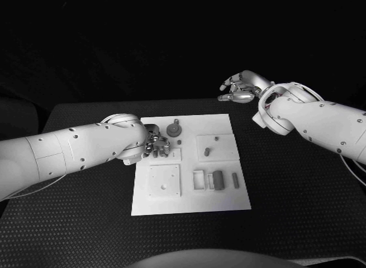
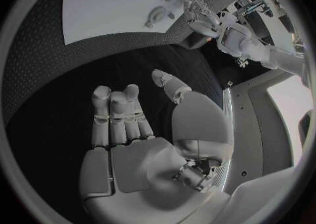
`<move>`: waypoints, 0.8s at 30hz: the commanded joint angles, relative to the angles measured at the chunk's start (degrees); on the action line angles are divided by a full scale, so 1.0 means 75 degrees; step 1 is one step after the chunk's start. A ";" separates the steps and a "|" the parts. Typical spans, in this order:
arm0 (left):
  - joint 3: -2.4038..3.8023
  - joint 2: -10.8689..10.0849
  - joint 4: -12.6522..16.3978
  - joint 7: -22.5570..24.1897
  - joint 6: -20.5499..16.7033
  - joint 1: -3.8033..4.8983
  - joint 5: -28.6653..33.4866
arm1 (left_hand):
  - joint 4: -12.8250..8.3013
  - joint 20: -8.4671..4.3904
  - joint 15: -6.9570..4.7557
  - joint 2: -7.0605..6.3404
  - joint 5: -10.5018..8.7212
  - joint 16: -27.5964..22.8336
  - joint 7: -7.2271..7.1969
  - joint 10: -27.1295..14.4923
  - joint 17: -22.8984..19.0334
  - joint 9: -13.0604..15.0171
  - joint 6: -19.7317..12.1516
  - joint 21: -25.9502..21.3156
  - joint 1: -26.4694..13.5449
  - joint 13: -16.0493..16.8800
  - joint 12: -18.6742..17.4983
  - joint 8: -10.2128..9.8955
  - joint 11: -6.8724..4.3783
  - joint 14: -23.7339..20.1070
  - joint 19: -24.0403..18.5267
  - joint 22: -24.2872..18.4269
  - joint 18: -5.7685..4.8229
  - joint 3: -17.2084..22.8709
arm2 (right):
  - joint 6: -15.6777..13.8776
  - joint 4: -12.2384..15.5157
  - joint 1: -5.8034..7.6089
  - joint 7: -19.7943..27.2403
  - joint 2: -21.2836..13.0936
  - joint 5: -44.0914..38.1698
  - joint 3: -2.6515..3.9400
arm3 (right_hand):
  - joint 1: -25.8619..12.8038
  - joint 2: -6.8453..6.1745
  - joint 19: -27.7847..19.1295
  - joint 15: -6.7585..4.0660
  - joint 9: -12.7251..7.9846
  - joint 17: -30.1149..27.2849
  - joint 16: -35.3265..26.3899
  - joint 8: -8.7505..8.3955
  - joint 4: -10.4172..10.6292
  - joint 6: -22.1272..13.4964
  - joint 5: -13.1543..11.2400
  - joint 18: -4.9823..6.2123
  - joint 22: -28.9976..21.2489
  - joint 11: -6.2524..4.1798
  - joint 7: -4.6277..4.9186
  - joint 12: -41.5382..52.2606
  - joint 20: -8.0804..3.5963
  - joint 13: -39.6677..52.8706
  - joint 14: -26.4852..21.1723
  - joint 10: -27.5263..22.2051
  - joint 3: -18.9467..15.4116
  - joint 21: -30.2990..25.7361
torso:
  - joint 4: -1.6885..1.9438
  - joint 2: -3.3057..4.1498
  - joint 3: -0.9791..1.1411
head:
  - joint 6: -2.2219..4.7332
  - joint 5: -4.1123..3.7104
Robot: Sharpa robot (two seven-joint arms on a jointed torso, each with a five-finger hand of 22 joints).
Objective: Assemble the parts on the task board
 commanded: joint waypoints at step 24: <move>-0.0021 0.0023 -0.0047 -0.0048 -0.0030 -0.0043 -0.0284 | 0.0263 -0.0556 -0.0432 0.0158 0.0051 0.0119 -0.0476 0.0523 -0.0060 0.0098 0.0945 0.0124 -0.0025 0.0007 0.0100 0.0941 -0.0514 0.0261 0.0554 0.0173 0.0151 0.0500 | 0.0128 0.0038 0.0001 0.0062 -0.0009 -0.0018 0.0005 | -0.0013 0.0053 -0.0038 -0.0016 -0.0013 -0.0014 -0.0054 0.0058 -0.0054 -0.0018 0.0020 0.0405 -0.0015 -0.0029 0.0140 0.0058 0.0033 -0.0016 -0.0065 -0.0052 -0.0005 -0.0032 | 0.0004 0.0004 -0.0008 | -0.0026 0.0012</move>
